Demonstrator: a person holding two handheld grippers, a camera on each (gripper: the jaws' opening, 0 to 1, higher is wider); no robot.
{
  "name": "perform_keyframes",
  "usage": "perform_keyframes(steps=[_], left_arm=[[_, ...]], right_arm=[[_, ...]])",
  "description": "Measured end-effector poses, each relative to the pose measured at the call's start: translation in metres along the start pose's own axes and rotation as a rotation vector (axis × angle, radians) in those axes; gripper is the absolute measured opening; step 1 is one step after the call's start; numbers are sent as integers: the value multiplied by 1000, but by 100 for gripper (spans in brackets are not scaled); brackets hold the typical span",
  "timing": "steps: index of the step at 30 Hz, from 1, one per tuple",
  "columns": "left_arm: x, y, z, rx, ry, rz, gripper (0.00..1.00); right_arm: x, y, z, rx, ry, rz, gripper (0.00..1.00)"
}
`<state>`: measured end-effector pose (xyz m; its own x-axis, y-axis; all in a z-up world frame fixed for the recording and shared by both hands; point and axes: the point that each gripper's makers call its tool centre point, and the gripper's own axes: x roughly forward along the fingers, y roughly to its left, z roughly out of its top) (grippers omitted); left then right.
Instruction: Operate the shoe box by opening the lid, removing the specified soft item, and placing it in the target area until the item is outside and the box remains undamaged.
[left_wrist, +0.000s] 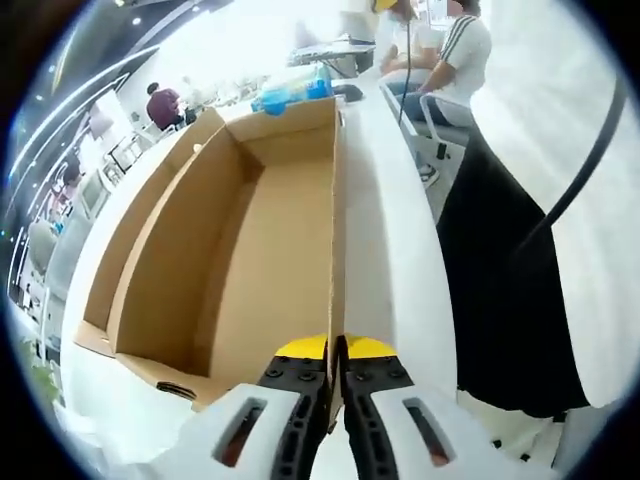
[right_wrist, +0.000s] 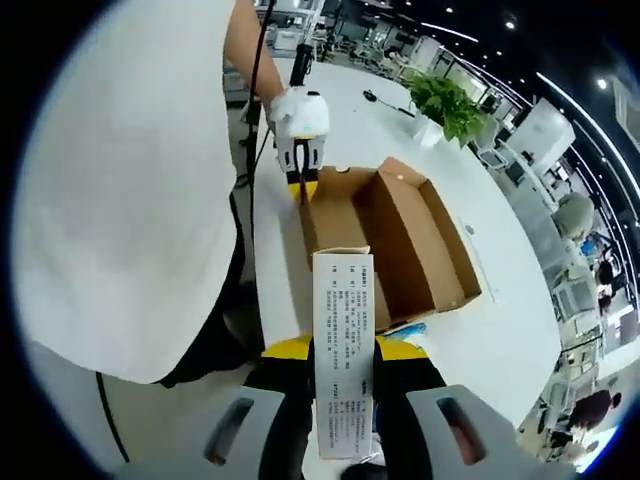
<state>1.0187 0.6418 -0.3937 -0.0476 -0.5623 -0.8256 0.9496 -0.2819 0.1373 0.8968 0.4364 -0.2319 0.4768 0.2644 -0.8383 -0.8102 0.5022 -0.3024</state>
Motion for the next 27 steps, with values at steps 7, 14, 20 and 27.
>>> perform_keyframes(steps=[7,14,20,27], left_arm=[[0,0,0,-1,1,11,3],[-1,0,1,-4,5,1,2],[0,-2,0,-16,13,-7,2],[0,-1,1,-17,17,0,2]], right_arm=[[0,-6,-26,-48,75,-9,20],[3,-6,-55,-43,127,-26,20],[16,1,-69,-14,130,1,20],[25,7,-81,-260,265,66,20]])
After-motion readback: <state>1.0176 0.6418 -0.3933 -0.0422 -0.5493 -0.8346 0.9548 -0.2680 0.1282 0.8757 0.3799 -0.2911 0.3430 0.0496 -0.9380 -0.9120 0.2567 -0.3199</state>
